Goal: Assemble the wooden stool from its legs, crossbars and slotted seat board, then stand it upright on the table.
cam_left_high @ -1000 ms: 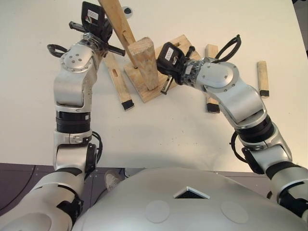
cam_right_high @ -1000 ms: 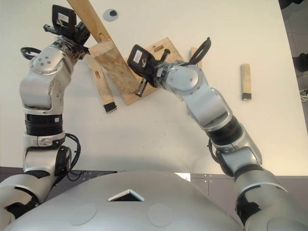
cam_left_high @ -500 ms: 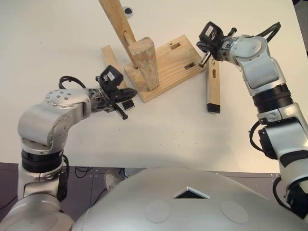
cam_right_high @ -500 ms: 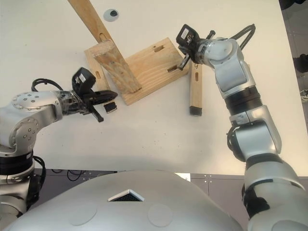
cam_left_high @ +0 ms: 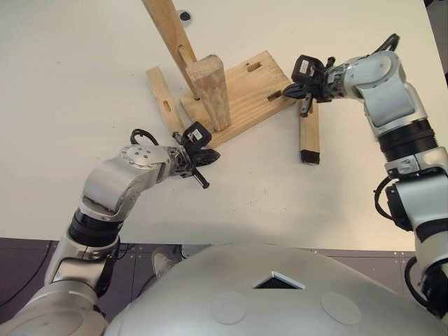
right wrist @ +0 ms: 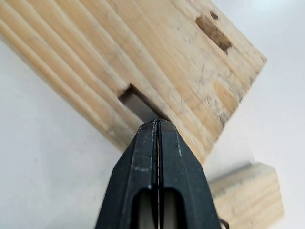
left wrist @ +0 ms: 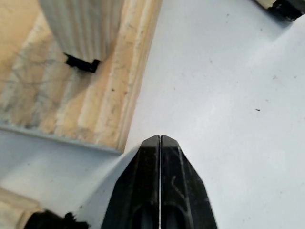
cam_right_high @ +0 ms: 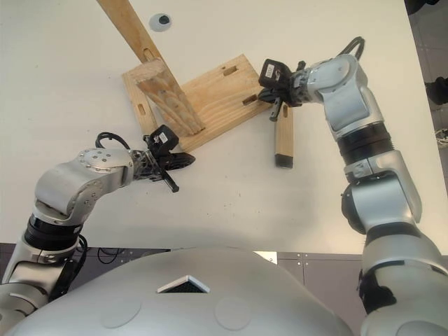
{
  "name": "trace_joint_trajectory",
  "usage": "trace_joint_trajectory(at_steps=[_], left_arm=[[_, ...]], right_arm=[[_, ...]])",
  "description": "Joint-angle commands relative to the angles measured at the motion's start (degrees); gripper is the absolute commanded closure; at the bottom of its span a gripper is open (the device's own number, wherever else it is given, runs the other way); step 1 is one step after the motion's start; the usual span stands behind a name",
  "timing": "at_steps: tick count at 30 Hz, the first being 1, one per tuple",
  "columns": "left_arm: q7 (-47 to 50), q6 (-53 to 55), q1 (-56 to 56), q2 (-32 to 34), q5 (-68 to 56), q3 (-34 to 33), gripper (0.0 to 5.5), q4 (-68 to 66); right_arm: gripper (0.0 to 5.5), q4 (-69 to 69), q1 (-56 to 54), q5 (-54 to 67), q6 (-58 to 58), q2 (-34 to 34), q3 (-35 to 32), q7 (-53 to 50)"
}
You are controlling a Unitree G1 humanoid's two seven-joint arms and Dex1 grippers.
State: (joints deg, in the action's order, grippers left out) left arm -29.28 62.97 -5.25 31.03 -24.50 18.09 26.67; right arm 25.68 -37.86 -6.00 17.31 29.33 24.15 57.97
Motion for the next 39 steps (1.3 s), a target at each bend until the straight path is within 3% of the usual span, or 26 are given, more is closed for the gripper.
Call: trace_joint_trajectory(at_steps=[1,10,19,28,33,39], left_arm=[[0.9,-1.8,-0.4,-1.2,1.9,0.6,5.5,-3.4],[5.0,-3.0,-1.5,-4.4,4.7,-0.3,5.5,-6.8],[14.7,-7.3,-12.5,-11.6,12.8,-3.8,5.5,-24.3],[16.1,-13.7,-18.0,-17.7,15.8,-5.7,5.5,-35.0],[14.5,-17.2,-18.4,-20.6,14.8,-7.7,5.5,-38.9],[14.2,-19.5,-18.1,-19.7,16.8,-8.5,5.5,-40.8]], right_arm=[[5.48,1.1,-1.1,-0.4,-0.3,-0.9,-0.6,0.1],[5.48,0.6,-0.3,-6.8,-3.8,3.2,5.7,6.5],[5.48,-12.3,2.5,-4.3,1.5,-1.4,8.4,11.1],[5.48,-21.5,3.6,-1.8,10.9,-8.4,10.3,9.8],[5.48,-20.9,3.4,-0.7,12.8,-8.7,7.4,6.9],[5.48,-17.9,-0.3,-2.0,12.1,-4.8,-1.0,-1.5]])
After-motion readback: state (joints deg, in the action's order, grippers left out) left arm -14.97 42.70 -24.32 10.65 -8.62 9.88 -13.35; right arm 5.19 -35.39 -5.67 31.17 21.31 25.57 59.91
